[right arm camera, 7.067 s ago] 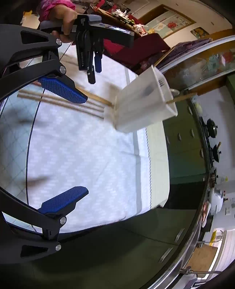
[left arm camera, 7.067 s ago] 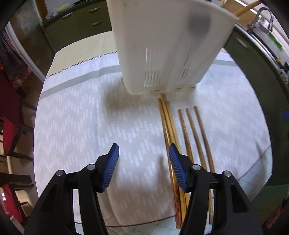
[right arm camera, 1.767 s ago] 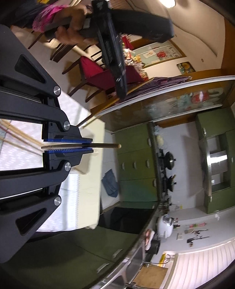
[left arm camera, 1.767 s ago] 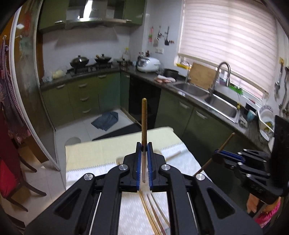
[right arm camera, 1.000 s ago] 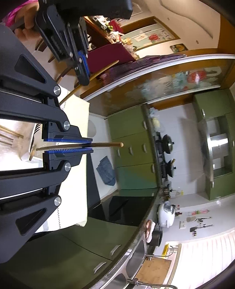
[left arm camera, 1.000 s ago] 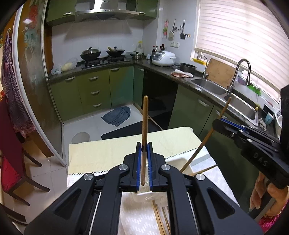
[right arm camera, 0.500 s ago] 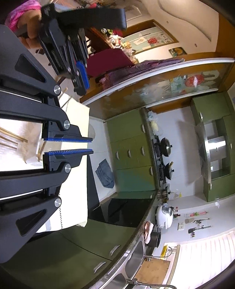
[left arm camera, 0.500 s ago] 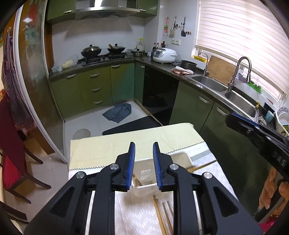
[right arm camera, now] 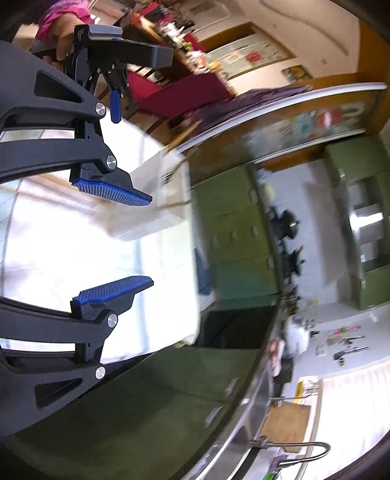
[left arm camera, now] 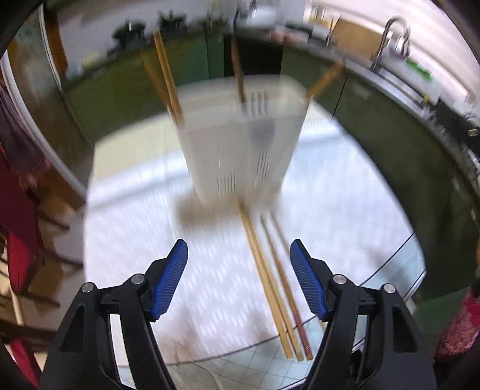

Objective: Organize utensils
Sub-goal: 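Move both open grippers back down to the remaining chopsticks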

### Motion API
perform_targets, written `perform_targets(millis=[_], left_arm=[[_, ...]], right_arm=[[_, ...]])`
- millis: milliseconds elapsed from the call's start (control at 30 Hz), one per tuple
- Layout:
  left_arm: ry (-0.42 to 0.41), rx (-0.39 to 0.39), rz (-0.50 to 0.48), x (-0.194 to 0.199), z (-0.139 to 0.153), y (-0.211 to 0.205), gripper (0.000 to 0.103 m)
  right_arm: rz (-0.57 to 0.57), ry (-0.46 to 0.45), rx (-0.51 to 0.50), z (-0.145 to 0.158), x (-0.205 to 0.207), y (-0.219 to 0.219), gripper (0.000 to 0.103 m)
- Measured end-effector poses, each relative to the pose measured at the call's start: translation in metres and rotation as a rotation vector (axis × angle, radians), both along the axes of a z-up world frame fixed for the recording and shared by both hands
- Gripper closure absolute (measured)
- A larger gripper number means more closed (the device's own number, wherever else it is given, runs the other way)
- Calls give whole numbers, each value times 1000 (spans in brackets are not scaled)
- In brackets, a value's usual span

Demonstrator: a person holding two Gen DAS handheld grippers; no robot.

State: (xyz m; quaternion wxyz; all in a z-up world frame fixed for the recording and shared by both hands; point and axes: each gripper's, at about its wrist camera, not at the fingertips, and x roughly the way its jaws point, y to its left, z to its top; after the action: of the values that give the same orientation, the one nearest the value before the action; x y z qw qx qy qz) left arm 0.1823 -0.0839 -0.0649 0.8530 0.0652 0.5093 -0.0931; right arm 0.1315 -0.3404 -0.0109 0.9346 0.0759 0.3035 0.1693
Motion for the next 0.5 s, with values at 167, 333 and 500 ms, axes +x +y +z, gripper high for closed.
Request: perform_targets(millis=[167,333,500], left_arm=[[176,-10,94,23,-59,5,66],[198,-19,132,36,-74,1,66],[204,-36,152,44,-79,0,66]], right_arm=[[36,85,-2,-43,-7,1,54],[43,121,14,-62,-5,1,54],[36,140,16,-68,1,-3,54]])
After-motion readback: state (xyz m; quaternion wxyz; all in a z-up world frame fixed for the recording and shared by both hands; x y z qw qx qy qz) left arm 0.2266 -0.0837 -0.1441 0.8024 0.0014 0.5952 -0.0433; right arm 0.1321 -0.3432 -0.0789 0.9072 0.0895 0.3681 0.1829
